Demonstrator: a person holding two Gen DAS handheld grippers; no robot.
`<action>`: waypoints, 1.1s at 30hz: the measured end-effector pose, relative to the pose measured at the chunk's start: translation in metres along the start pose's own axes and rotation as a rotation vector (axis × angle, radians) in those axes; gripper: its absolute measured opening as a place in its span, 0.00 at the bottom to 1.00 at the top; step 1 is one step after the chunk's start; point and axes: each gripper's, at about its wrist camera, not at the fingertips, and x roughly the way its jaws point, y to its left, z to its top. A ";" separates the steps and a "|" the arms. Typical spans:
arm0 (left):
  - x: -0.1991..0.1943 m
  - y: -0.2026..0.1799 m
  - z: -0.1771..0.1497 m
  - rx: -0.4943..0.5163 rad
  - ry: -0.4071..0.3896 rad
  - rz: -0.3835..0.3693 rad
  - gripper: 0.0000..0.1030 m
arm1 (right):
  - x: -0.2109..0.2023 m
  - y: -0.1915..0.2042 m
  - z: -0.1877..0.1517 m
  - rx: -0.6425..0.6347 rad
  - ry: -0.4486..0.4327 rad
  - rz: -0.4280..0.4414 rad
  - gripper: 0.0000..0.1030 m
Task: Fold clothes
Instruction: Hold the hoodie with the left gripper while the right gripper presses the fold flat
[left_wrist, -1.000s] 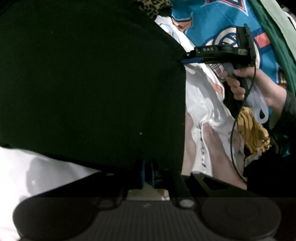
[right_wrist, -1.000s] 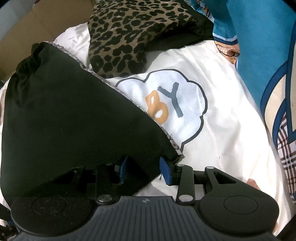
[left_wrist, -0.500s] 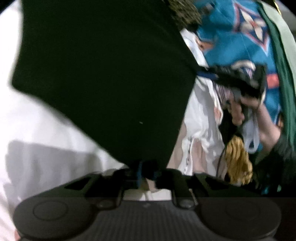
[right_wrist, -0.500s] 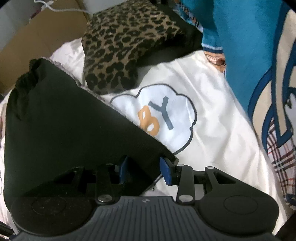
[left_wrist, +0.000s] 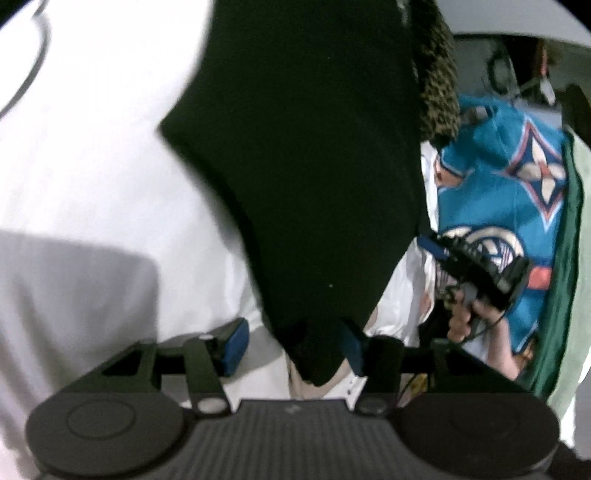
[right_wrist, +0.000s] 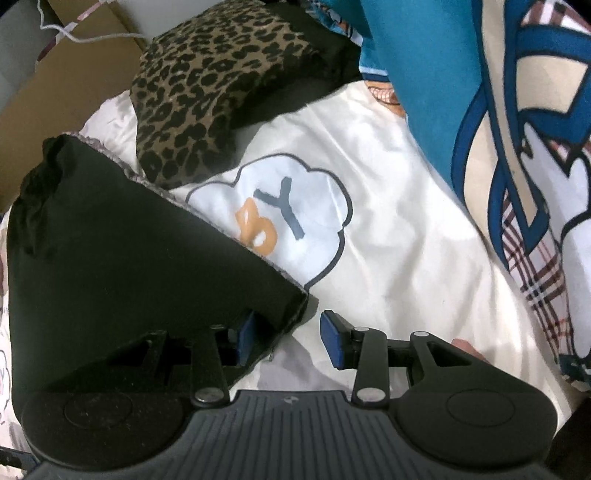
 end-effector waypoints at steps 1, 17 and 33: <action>0.000 0.002 -0.001 -0.008 -0.001 -0.008 0.56 | 0.001 0.001 -0.001 -0.004 0.004 0.000 0.45; 0.022 -0.008 0.015 -0.003 -0.019 -0.124 0.59 | 0.003 0.005 -0.006 -0.014 0.000 -0.021 0.45; 0.020 -0.019 0.023 0.019 -0.017 -0.288 0.47 | 0.007 0.012 -0.006 -0.036 -0.005 -0.057 0.47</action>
